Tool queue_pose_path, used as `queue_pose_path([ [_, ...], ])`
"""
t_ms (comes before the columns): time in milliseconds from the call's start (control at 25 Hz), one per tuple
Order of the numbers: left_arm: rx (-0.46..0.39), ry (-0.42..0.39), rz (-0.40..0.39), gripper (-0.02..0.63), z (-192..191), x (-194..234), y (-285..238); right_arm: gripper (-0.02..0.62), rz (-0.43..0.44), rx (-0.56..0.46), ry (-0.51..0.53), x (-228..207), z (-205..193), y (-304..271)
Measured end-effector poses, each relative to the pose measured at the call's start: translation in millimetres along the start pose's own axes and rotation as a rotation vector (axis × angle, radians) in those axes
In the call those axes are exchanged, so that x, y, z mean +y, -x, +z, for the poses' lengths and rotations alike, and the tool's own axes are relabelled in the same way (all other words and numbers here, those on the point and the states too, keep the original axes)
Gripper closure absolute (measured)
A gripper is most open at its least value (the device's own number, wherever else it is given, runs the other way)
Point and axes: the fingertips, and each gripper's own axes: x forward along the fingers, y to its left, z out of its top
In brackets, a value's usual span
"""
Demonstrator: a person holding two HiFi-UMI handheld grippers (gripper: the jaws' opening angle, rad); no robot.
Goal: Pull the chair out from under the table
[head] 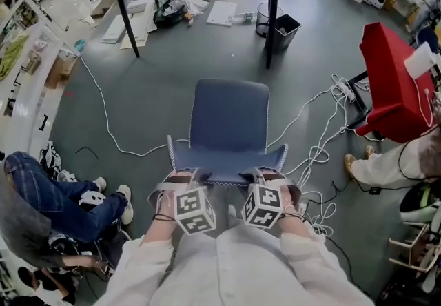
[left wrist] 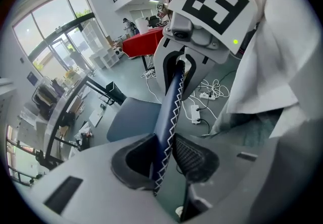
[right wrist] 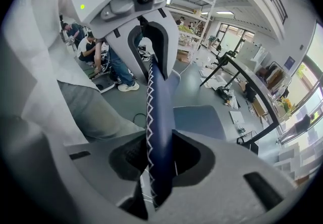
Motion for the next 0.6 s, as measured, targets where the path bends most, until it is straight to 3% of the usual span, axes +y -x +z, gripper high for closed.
queue_pose_path([
  [600,0.012,0.024,-0.005,0.494,0.8,-68.6,33.5,0.505,0.027,-0.019,-0.007,71.9,-1.9,33.1],
])
